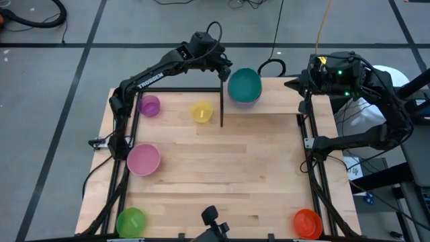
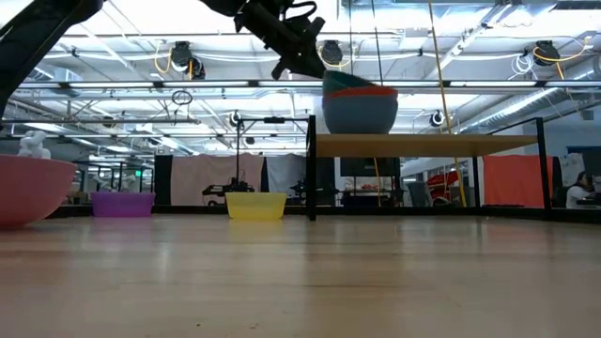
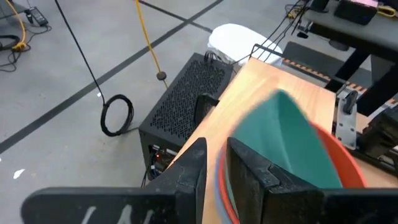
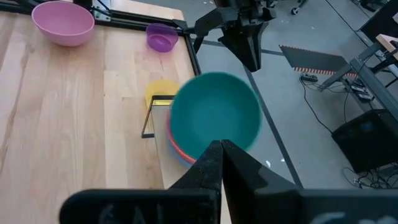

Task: Place and stack bowls onto a shelf
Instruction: Stack the dark blue bowl on the shelf

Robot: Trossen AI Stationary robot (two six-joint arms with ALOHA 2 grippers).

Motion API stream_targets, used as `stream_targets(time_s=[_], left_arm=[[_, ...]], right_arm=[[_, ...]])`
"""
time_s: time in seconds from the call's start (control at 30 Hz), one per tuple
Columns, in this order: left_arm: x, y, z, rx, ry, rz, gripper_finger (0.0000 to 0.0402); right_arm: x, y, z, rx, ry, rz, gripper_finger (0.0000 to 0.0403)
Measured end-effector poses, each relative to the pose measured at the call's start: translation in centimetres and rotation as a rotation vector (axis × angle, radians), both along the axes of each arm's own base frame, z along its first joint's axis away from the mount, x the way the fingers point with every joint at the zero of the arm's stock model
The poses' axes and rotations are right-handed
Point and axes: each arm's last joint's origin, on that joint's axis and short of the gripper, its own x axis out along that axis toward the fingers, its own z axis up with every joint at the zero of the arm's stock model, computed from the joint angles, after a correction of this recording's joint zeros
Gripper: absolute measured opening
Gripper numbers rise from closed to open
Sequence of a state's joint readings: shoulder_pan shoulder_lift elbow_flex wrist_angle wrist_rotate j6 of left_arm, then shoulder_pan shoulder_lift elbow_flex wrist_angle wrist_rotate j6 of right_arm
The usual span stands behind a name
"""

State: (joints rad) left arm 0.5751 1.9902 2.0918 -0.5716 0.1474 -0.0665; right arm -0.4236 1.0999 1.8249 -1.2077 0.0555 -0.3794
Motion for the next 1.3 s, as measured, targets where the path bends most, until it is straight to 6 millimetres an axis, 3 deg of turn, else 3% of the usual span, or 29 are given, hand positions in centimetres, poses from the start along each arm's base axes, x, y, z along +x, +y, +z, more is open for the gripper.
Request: stream_targets(time_s=[0.23, 0.57, 0.9, 1.1, 1.3], left_arm=[[-1.1, -1.1, 2.1, 0.038, -0.030, -0.016, 0.0067], [-5.5, -2.9, 6.7, 0.150, -0.031, 0.109, 0.0067], [-8.3, -4.4, 8.7, 0.151, -0.017, 0.168, 0.0067], [-8.4, -4.5, 8.5, 0.128, -0.001, 0.172, 0.0067], [-8.4, -4.5, 8.4, 0.119, 0.008, 0.173, 0.0067]], right_arm=[[3.1, -1.7, -2.3, -0.051, -0.044, 0.001, 0.0000], [8.5, -6.1, -9.1, -0.268, -0.265, -0.034, 0.0000], [8.9, -9.4, -16.0, -0.237, -0.158, -0.126, 0.0000], [8.8, -10.3, -16.8, -0.257, -0.146, -0.144, 0.0000], [8.9, -9.9, -13.9, -0.355, -0.272, -0.082, 0.0000]])
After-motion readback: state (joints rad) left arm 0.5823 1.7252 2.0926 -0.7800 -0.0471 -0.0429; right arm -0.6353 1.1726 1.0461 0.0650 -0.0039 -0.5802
